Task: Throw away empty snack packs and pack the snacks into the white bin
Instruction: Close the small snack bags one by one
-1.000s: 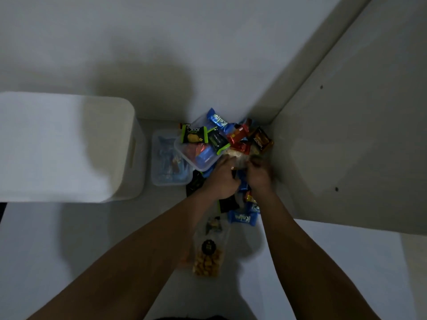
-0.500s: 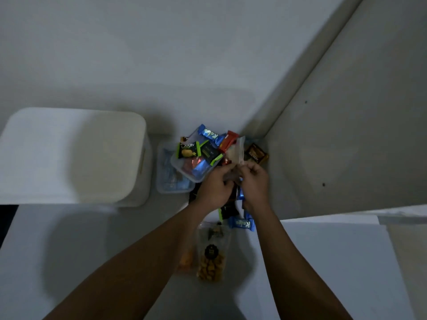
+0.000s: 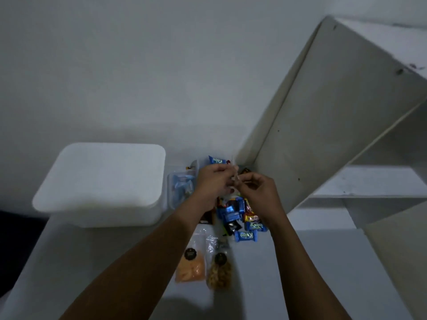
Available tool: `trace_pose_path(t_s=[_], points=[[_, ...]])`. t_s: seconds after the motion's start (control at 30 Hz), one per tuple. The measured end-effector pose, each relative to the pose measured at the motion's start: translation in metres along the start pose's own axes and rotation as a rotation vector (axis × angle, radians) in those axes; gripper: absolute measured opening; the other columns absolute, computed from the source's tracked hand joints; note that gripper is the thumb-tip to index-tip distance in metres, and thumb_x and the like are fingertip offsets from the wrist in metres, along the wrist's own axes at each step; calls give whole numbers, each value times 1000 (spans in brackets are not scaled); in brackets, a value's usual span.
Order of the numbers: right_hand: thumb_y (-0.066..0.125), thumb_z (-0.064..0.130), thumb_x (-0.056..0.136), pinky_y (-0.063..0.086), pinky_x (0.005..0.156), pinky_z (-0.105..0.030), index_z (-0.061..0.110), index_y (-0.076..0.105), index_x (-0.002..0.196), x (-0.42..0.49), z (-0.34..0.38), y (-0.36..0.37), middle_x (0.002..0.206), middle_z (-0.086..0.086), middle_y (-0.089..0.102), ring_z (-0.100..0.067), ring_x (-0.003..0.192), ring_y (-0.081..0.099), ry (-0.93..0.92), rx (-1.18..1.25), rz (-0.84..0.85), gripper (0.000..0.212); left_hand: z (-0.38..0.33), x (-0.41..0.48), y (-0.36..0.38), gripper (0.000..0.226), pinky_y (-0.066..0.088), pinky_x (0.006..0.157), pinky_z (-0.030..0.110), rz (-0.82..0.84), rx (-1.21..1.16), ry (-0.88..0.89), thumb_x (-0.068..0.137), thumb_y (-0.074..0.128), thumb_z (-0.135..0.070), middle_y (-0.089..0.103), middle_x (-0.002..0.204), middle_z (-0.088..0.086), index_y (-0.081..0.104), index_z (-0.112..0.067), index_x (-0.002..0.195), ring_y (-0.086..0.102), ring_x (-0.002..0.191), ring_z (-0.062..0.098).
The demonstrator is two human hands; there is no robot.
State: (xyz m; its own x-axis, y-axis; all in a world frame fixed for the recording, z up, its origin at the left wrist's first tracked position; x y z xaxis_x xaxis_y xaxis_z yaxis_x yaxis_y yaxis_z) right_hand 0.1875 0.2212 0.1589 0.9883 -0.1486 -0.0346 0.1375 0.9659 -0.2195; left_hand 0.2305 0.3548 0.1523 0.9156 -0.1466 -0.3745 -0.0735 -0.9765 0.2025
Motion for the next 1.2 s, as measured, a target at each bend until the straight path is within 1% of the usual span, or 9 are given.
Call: trace_pose_path(t_s=[0.27,0.37,0.5,0.6,0.73,0.83,0.93,1.03,1.2], points=[[76,23,87,60,71,-34,6,75,91,-40,48,34,86,-12,75,-21,77,71,-12,57,21,18,-20,-60,-46,7,61,72,40,58,-109,52,91,68,-10,75,91,11,73,-7,96,72,82,24],[69,15,91,59,69,-48,2,72,82,-46,60,47,78,-20,71,-27,69,67,-40,24,-16,16,-34,-81,-62,8,62,67,39,5,-79,104,91,67,-4,72,82,12,71,-1,96,70,73,21],[61,8,89,54,59,-36,4,66,74,-49,79,63,66,-8,65,-11,57,61,-80,-86,-127,17,-53,-96,-85,7,63,69,39,-135,43,195,86,67,-1,70,74,15,71,1,92,68,67,21],[62,10,93,59,65,-37,5,69,83,-50,99,73,80,-7,72,-17,67,69,-126,-93,-71,14,-69,-105,-97,13,62,71,41,-115,27,229,84,75,-9,69,77,12,68,-4,94,65,64,21],[56,17,100,61,73,-44,5,67,97,-55,129,77,94,-9,75,-24,79,76,-132,-65,170,16,-96,-106,-122,30,51,73,19,-198,180,445,86,75,-32,67,102,-3,66,-21,113,63,86,11],[55,14,101,59,72,-44,-1,65,99,-55,149,75,92,-12,75,-31,81,75,-101,-5,268,18,-113,-106,-136,17,48,72,10,-111,204,495,92,69,-24,70,107,-8,71,-27,109,65,92,8],[55,18,101,58,74,-47,0,66,101,-54,161,73,94,-16,72,-29,77,73,-108,61,206,20,-121,-109,-142,5,53,76,31,-90,112,488,91,70,-18,72,88,0,74,-20,92,63,76,13],[63,25,96,61,80,-51,2,68,105,-58,165,75,103,-16,71,-29,83,72,-102,278,110,26,-125,-112,-142,5,56,77,37,-122,40,499,93,68,-18,65,79,1,72,-16,91,57,73,14],[69,1,89,61,83,-51,5,66,108,-62,165,86,94,-12,68,-24,81,69,-173,429,-5,19,-132,-123,-131,13,57,79,43,-6,-39,522,98,59,-18,60,83,3,66,-8,93,56,74,15]])
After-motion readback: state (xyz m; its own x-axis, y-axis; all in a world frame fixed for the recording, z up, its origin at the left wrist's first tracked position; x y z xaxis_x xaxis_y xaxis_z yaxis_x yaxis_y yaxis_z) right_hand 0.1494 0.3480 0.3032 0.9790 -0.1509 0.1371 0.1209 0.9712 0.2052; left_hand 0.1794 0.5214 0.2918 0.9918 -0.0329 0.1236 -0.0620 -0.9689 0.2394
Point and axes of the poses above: each hand's wrist, its own x-axis towards the middle knuckle, its own y-axis out of the palm, z = x × y, the point moved 3 cm from there along x, towards the middle knuckle
